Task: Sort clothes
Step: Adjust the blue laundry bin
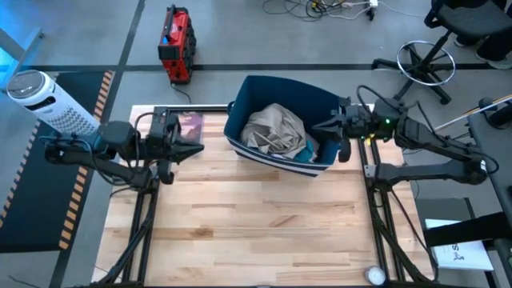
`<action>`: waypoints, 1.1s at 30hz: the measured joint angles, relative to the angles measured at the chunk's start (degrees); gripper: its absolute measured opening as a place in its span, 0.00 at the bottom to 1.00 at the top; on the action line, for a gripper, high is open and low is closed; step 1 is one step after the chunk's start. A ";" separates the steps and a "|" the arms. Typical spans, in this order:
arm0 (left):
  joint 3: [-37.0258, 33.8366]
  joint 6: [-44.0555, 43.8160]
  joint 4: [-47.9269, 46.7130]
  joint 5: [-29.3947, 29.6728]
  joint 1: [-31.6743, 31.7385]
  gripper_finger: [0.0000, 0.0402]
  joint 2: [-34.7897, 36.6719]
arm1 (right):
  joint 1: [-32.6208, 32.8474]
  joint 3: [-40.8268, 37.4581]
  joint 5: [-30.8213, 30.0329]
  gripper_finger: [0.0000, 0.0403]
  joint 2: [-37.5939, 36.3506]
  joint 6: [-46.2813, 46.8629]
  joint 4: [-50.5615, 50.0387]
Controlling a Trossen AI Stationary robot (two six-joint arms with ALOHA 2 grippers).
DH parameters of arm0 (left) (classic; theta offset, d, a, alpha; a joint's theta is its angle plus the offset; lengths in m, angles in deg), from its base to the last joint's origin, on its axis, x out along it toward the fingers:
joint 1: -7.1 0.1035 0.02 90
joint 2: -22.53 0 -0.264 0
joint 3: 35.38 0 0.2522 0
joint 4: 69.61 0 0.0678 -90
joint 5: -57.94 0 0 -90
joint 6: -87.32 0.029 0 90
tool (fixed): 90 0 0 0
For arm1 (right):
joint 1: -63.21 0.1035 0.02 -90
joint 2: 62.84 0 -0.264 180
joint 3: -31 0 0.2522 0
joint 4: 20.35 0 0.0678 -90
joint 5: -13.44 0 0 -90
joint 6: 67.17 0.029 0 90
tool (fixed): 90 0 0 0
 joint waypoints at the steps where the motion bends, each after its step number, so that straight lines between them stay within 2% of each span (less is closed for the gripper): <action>1: -1.90 0.00 0.31 0.10 0.00 0.00 1.67 | 0.53 -1.46 -1.23 0.00 -1.08 0.90 0.42; 6: -10.74 -2.32 0.44 1.46 0.00 0.00 9.69 | 1.98 -7.47 -4.73 0.00 -4.23 4.46 -2.35; 10: -16.66 -3.02 0.41 1.77 0.00 0.00 14.12 | 2.03 -8.51 -5.04 0.00 -4.67 11.65 -9.86; 12: -19.18 -3.04 0.41 1.78 0.00 0.00 15.19 | 2.76 -8.54 -5.24 0.00 -4.94 10.73 -10.42; 17: -25.59 -3.19 3.16 1.77 0.00 0.00 15.89 | 6.08 -10.73 -4.77 0.00 -6.52 -0.03 -3.34; 23: -32.36 -0.24 16.12 1.77 0.04 0.00 17.60 | 6.35 -18.64 -4.66 0.00 -13.15 2.27 0.92; 30: -32.84 -0.21 12.22 3.10 0.04 0.00 23.50 | 8.57 -30.67 -3.57 0.00 -26.27 4.60 8.83; 33: -32.84 -0.17 9.92 4.77 0.02 0.00 26.34 | 9.82 -33.62 -6.67 0.00 -30.69 4.51 9.62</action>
